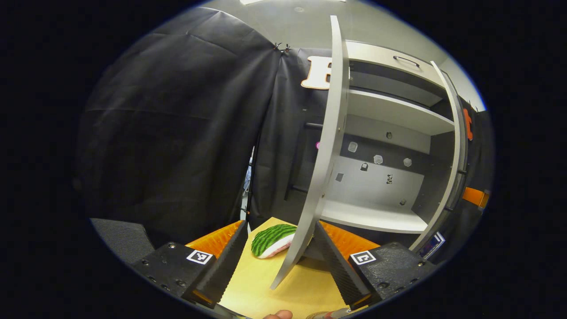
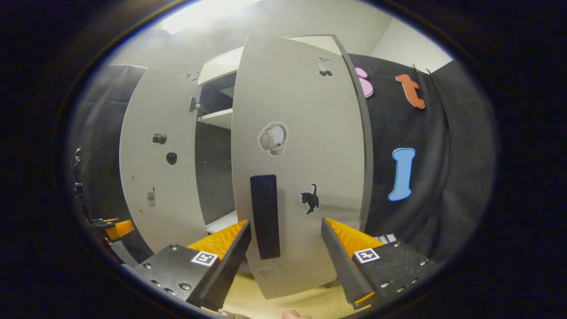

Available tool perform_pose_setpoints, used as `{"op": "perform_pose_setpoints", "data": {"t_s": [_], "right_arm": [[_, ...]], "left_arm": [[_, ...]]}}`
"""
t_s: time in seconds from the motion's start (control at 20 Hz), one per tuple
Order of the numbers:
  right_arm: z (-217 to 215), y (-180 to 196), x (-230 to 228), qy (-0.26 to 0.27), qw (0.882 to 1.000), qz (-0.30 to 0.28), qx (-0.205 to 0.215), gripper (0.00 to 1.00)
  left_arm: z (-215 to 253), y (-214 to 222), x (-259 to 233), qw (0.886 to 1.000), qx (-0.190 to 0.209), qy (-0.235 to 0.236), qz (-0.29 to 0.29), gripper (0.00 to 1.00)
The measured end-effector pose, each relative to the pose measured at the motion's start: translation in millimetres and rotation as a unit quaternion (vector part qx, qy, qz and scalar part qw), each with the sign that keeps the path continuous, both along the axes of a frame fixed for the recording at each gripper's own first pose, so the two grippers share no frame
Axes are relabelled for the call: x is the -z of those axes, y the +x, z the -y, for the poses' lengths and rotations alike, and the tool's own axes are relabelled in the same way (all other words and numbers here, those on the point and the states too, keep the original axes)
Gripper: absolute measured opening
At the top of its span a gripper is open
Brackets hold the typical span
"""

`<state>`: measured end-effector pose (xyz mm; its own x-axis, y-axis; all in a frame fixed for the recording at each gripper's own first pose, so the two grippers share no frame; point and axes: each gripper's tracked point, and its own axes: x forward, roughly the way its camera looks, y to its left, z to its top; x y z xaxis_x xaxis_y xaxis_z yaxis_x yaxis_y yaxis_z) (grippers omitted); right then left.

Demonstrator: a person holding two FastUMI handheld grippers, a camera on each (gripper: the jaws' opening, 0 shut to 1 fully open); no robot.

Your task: Grasp the bottle in the cabinet with the left hand and place it on the coaster, then close the right door with the right hand and the left door with the left hand.

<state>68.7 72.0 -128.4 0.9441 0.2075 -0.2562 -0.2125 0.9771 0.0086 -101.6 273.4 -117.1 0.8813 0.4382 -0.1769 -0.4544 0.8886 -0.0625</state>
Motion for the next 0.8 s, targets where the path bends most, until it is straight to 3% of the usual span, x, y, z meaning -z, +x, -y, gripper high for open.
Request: {"op": "perform_pose_setpoints", "data": {"t_s": [0.2, 0.6, 0.65, 0.75, 0.8], "right_arm": [[-5.7, 1.6, 1.1, -0.001, 1.0, 0.0, 0.001, 0.96], [-15.2, -1.8, 5.1, -0.003, 1.0, -0.001, 0.01, 0.92], [-15.9, -2.2, 5.3, -0.004, 1.0, -0.001, 0.012, 0.96], [-16.8, -3.7, 5.9, -0.006, 1.0, 0.0, 0.016, 0.92], [-16.9, -4.5, 6.2, -0.006, 1.0, 0.001, 0.018, 0.96]], "left_arm": [[-3.0, 2.3, -1.3, 1.0, -0.006, 0.0, 0.006, 0.97], [-20.4, 7.5, 1.1, 1.0, -0.005, -0.001, 0.005, 0.97], [-21.7, 8.2, 2.2, 1.0, -0.004, -0.001, 0.004, 0.97], [-24.4, 11.4, 2.7, 1.0, -0.002, -0.002, 0.002, 0.97], [-25.6, 12.9, 4.0, 1.0, 0.0, -0.003, 0.002, 0.94]]}}
